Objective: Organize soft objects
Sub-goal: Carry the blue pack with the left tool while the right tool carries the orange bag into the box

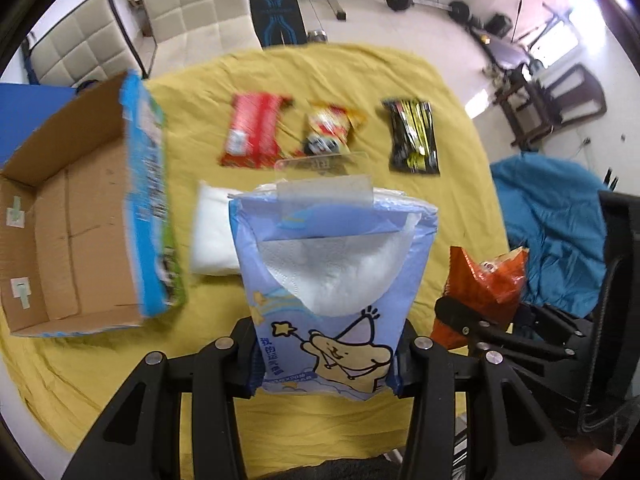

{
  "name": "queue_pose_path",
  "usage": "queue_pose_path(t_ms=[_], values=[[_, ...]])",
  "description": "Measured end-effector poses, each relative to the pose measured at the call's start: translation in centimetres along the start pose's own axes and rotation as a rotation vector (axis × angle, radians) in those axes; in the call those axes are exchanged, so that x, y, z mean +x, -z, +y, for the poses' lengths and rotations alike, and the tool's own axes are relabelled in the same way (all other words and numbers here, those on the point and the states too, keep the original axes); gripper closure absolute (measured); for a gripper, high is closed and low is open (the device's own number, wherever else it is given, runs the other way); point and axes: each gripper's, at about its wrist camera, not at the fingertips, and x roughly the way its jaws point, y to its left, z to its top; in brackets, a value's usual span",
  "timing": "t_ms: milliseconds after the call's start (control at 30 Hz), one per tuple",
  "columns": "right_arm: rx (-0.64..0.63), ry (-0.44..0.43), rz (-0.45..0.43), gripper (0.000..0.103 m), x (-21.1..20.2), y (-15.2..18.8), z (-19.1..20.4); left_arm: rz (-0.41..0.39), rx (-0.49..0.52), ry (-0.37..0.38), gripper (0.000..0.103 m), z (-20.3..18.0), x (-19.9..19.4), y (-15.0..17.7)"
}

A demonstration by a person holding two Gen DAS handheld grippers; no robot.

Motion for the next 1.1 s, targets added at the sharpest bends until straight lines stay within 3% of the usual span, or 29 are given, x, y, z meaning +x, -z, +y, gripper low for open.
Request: queue_pose_path(t_ms=[200, 433, 733, 933, 1100], values=[[-0.058, -0.035, -0.058, 0.044, -3.2, -1.2, 7.4, -0.048, -0.049, 0.043, 0.061, 6.8, -3.6, -0.2], [-0.123, -0.112, -0.108, 0.044, -4.6, -3.5, 19.0, -0.049, -0.123, 0.046, 0.060, 17.1, -5.2, -2.3], [-0.192, -0.099, -0.059, 0.044, 2.7, -8.9, 33.4, 0.021, -0.207, 0.044, 0.060, 28.7, -1.6, -6.2], [-0.199, -0.041, 0.011, 0.044, 9.2, -11.6, 37.7, 0.115, -0.249, 0.095, 0.059, 33.7, 3.6, -8.7], [-0.184, -0.006, 0.066, 0.044, 13.7, -12.9, 38.6, 0.173, -0.285, 0.185, 0.059, 35.9, 7.5, -10.0]])
